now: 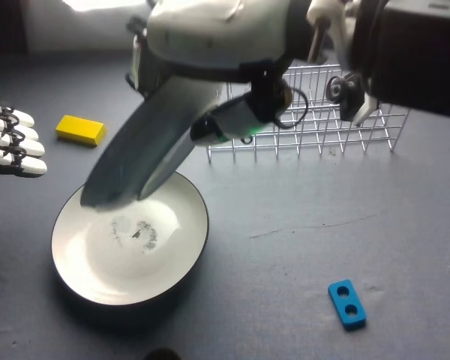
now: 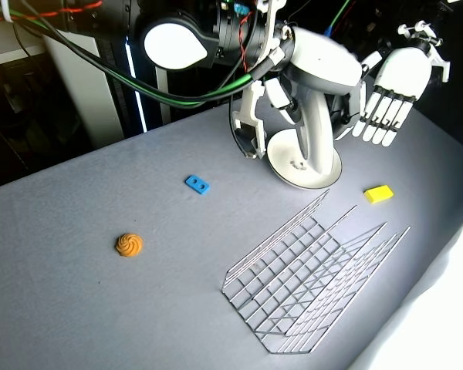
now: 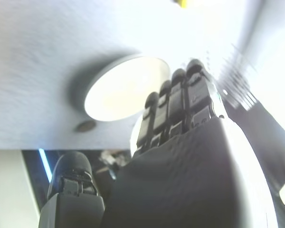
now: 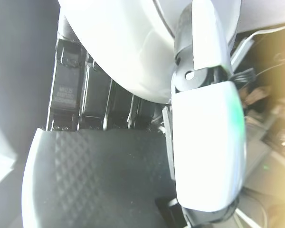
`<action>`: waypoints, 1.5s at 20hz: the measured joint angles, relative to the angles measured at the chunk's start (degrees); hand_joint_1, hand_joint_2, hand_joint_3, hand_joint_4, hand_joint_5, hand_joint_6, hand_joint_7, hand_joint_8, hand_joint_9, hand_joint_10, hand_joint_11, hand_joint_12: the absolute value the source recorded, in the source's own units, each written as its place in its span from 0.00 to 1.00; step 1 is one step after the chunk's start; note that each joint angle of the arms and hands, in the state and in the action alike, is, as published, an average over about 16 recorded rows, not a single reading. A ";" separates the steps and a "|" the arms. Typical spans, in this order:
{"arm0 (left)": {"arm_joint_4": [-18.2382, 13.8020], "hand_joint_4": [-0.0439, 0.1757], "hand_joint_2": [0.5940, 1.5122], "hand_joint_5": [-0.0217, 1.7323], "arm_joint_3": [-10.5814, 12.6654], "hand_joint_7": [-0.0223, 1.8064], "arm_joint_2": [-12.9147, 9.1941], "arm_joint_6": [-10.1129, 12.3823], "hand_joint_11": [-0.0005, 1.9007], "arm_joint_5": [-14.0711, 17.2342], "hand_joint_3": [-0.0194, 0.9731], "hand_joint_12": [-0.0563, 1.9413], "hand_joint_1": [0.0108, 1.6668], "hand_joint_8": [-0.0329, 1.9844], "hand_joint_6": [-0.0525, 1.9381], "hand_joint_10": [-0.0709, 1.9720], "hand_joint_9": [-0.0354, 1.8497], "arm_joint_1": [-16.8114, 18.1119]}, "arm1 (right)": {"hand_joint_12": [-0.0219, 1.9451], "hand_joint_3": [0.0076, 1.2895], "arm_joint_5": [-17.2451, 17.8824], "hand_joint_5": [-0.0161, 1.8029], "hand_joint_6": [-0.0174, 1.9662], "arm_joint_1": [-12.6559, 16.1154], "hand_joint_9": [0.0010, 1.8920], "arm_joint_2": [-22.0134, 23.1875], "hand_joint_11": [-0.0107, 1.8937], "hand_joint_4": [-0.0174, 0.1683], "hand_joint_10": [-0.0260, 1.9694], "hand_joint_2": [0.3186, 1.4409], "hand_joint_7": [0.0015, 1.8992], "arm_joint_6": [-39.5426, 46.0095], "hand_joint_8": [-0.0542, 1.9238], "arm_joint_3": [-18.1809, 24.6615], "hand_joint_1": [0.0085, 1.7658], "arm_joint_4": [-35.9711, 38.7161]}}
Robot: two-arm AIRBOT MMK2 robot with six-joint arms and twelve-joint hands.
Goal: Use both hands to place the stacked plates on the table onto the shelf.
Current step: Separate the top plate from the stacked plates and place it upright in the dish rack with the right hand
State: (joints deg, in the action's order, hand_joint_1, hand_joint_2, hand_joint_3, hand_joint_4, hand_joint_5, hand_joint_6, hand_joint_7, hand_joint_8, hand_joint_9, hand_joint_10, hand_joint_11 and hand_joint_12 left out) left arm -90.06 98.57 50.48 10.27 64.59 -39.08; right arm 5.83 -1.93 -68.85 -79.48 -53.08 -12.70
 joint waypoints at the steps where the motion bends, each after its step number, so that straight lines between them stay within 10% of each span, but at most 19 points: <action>1: -0.05 0.23 0.60 0.02 0.09 0.02 -0.01 0.00 0.01 -0.02 0.03 0.03 0.00 0.01 0.03 0.04 0.03 -0.14 | 0.51 0.01 0.11 0.58 0.45 0.36 0.65 0.39 0.44 0.10 0.02 0.57 0.57 0.56 0.40 -0.06 0.68 -0.68; 30: -1.47 0.22 0.60 0.02 -7.72 0.02 3.25 0.55 0.01 -5.84 0.03 0.03 0.00 0.01 0.03 0.04 0.03 -3.03 | 0.52 0.01 6.25 0.57 0.46 1.73 0.66 7.33 0.44 0.10 0.02 0.57 0.57 25.81 0.40 -10.37 0.68 -11.20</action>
State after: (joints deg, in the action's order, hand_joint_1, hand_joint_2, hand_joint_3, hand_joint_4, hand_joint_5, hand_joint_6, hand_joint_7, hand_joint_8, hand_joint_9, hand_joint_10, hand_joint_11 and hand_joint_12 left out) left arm -91.52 90.85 53.73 10.81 58.75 -42.10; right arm 12.09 -0.21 -61.52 -53.67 -63.45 -23.90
